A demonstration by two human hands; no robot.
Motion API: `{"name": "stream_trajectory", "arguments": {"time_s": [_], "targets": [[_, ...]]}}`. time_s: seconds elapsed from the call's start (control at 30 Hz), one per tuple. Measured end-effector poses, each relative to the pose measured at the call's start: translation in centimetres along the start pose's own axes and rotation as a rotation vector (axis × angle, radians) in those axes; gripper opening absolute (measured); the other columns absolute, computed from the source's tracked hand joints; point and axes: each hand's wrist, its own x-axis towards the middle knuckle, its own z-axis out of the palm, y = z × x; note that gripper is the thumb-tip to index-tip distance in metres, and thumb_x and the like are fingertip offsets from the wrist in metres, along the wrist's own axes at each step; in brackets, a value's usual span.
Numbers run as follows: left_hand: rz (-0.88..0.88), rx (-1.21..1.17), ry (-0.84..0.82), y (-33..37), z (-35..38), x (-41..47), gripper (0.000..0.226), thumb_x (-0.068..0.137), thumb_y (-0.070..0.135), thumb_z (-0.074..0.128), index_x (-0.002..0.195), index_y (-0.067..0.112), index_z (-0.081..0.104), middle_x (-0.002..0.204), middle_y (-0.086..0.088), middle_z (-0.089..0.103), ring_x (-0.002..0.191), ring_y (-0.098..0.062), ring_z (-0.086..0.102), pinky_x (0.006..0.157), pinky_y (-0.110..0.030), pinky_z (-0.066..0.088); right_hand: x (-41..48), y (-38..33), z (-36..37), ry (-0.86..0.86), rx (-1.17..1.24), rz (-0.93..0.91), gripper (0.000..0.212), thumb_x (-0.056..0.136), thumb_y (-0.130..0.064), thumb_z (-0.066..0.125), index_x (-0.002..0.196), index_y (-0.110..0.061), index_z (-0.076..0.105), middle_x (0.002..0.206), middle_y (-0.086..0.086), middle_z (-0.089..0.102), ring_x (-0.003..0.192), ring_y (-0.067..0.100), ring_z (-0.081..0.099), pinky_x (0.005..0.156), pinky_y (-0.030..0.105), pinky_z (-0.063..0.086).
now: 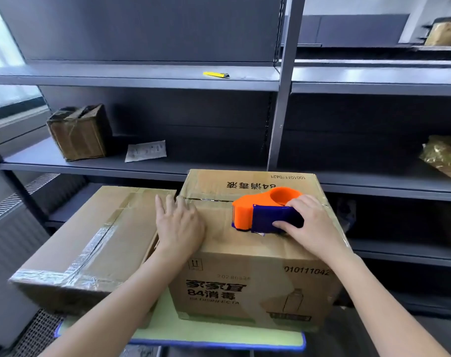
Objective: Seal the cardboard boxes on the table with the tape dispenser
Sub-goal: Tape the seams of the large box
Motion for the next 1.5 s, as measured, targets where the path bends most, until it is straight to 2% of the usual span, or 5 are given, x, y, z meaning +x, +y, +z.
{"name": "stream_trajectory", "arguments": {"time_s": [0.17,0.43,0.6,0.83,1.5], "targets": [[0.08,-1.288,-0.326,0.9,-2.1,0.8,0.037,0.099,0.012,0.041,0.135,0.016,0.045,0.131,0.002,0.052,0.122,-0.011,0.046,0.09,-0.014,0.038,1.0,-0.8,-1.4,-0.093,0.1,0.083,0.022,0.076,-0.032,0.075,0.081,-0.019,0.059,0.083,-0.011,0.054,0.09,0.007,0.041,0.072,0.001,0.028],[-0.059,-1.79,-0.444,0.8,-4.7,2.4,0.014,0.095,0.007,0.051,0.089,0.002,0.063,0.074,-0.005,0.067,0.07,-0.013,0.065,0.077,-0.033,0.058,3.1,-1.8,-3.2,-0.241,0.488,0.243,0.028,0.081,-0.029,0.072,0.099,-0.025,0.051,0.093,-0.006,0.06,0.083,0.012,0.058,0.068,0.022,0.049],[-0.115,-1.692,-0.399,0.4,-5.9,3.1,0.019,0.094,0.011,0.055,0.1,-0.004,0.064,0.081,-0.013,0.069,0.069,-0.017,0.068,0.071,-0.027,0.058,4.8,-2.7,-3.9,-0.317,0.482,0.207,0.055,0.09,-0.03,0.06,0.135,-0.042,0.032,0.102,-0.008,0.053,0.093,0.01,0.056,0.081,0.025,0.05],[-0.236,-1.68,-0.392,-0.1,-5.5,3.6,0.016,0.09,0.01,0.059,0.093,-0.003,0.068,0.08,-0.016,0.07,0.065,-0.015,0.069,0.062,-0.022,0.058,6.4,-4.4,-1.2,-0.341,-0.196,-0.147,0.088,0.082,-0.04,0.061,0.15,-0.027,0.006,0.124,-0.001,0.034,0.116,0.017,0.033,0.096,0.029,0.038],[-0.259,-1.333,-0.168,-7.7,-2.7,7.4,0.024,0.089,0.009,0.053,0.071,0.01,0.068,0.056,0.005,0.065,0.055,-0.006,0.048,0.049,-0.018,0.034,12.5,-9.3,4.5,-0.081,-0.358,-0.401,0.065,0.091,-0.014,0.056,0.147,-0.028,0.026,0.102,0.017,0.051,0.092,0.026,0.049,0.07,0.031,0.036]]}}
